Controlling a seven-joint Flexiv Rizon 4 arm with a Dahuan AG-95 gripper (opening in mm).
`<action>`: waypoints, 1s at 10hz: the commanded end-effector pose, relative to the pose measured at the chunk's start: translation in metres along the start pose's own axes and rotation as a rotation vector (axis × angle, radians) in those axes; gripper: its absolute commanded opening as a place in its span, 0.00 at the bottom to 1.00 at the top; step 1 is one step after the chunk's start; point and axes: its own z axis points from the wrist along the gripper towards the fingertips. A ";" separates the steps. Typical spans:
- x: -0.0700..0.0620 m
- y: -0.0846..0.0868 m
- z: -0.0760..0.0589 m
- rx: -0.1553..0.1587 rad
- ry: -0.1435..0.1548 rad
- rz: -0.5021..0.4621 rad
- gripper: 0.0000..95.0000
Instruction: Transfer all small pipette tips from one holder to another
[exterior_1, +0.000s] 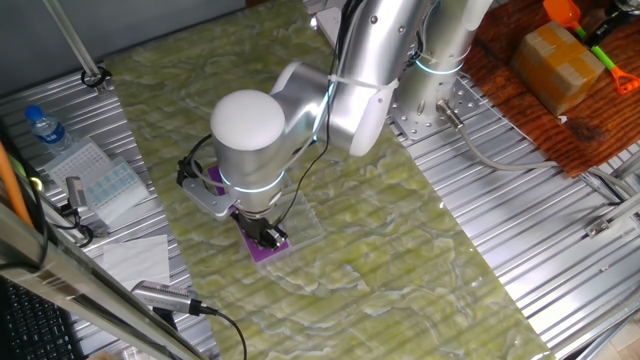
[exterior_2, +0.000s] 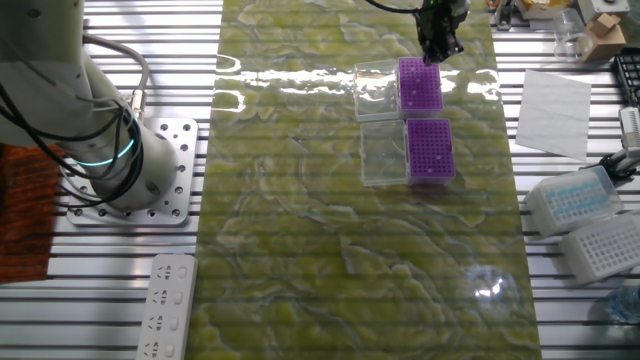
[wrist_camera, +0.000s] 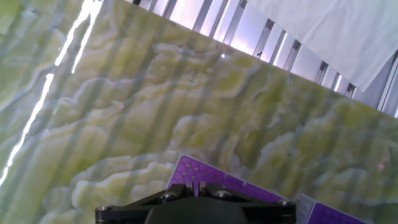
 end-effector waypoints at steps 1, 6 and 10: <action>0.001 0.000 0.000 0.002 0.001 -0.009 0.00; 0.003 -0.005 0.000 0.011 0.010 -0.089 0.40; 0.023 -0.060 -0.015 0.006 0.035 -0.251 0.40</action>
